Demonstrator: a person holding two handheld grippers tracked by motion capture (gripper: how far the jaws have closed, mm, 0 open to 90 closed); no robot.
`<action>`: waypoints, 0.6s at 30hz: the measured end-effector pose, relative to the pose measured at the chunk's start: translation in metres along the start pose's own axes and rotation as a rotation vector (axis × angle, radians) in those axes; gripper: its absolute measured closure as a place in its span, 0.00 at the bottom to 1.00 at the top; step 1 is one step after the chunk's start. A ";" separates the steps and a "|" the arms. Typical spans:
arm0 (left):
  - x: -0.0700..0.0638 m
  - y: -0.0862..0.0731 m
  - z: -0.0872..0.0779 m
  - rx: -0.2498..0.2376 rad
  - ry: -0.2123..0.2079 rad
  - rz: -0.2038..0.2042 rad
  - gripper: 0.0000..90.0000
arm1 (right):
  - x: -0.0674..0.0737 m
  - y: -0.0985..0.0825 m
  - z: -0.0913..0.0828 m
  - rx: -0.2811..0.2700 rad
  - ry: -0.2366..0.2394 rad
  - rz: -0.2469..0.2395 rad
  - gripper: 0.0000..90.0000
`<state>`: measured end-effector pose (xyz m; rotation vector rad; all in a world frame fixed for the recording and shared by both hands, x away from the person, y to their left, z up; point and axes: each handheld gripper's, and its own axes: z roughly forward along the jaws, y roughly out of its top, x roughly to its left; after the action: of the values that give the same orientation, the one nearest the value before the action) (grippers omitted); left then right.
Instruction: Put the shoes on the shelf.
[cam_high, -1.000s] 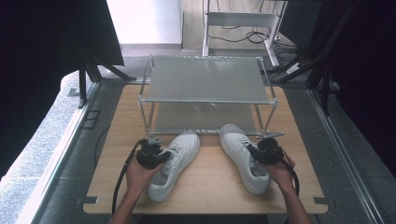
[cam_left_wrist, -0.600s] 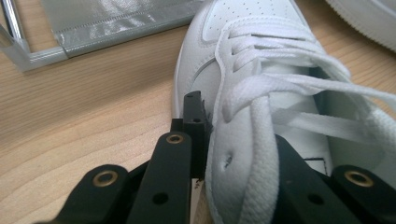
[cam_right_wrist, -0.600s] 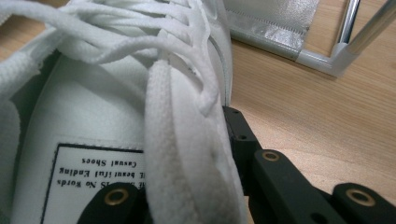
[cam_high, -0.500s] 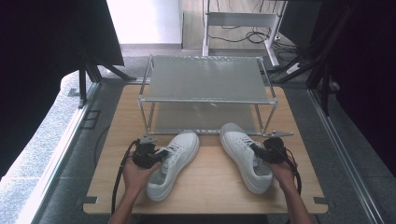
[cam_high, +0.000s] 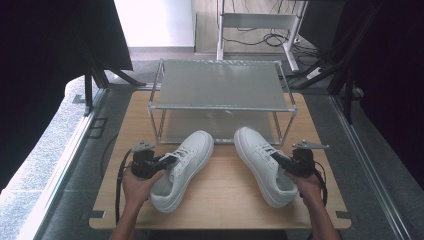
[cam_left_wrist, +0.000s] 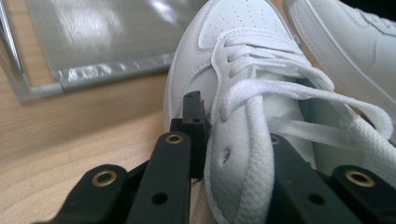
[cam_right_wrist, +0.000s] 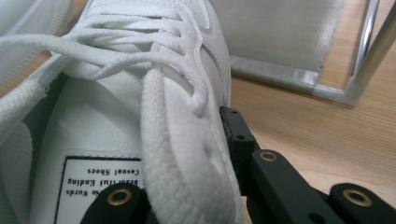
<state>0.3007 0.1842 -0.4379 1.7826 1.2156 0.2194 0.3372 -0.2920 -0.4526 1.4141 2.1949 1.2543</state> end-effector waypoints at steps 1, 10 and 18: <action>0.000 0.001 -0.004 -0.021 -0.011 -0.006 0.90 | 0.000 0.000 -0.005 -0.020 0.019 0.014 0.96; -0.001 0.004 -0.017 -0.087 -0.062 -0.026 0.90 | 0.001 -0.003 -0.016 -0.075 0.055 0.057 0.96; -0.001 0.007 -0.027 -0.144 -0.102 -0.041 0.90 | 0.001 -0.002 -0.024 -0.132 0.087 0.093 0.96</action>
<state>0.2890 0.1987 -0.4173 1.6236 1.1342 0.1850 0.3208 -0.3042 -0.4398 1.4497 2.0787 1.4896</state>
